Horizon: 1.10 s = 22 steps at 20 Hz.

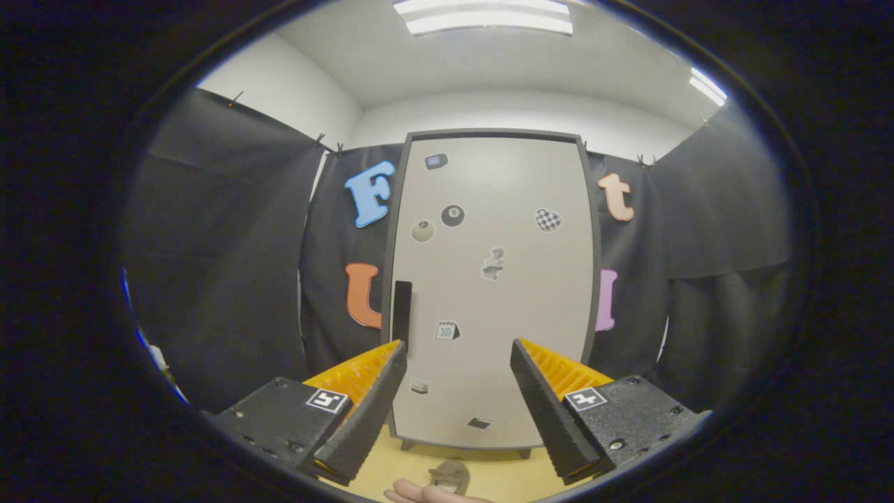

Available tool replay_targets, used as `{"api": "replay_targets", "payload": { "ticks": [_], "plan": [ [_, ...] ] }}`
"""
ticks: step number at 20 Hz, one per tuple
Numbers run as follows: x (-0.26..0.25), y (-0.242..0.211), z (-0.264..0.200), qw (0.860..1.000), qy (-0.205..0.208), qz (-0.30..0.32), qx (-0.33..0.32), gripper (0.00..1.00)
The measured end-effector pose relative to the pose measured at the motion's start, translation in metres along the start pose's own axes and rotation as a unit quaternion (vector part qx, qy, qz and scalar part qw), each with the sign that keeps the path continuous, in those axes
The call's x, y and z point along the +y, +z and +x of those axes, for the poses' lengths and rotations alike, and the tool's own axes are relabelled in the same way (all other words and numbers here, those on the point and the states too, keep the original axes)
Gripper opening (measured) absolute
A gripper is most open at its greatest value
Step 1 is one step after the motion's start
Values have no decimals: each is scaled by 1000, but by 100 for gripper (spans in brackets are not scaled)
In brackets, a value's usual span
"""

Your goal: Open the shoe cabinet door, grab the shoes and put them into the shoe cabinet, then close the shoe cabinet door.

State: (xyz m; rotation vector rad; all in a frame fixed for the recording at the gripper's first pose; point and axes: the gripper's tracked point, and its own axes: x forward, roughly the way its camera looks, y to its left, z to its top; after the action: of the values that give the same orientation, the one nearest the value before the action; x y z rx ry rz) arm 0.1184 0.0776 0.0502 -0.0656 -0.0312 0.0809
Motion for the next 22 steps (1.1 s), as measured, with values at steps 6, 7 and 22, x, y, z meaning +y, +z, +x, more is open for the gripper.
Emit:
{"api": "replay_targets", "payload": {
  "ticks": [6, 7, 22],
  "plan": [
    [39, 13, 88, 1000, -7, -11, -18, 97],
    [42, 6, 104, 1000, -14, -14, -11, 97],
    [69, -35, 225, 995, -43, 59, 62, 64]
  ]
}}
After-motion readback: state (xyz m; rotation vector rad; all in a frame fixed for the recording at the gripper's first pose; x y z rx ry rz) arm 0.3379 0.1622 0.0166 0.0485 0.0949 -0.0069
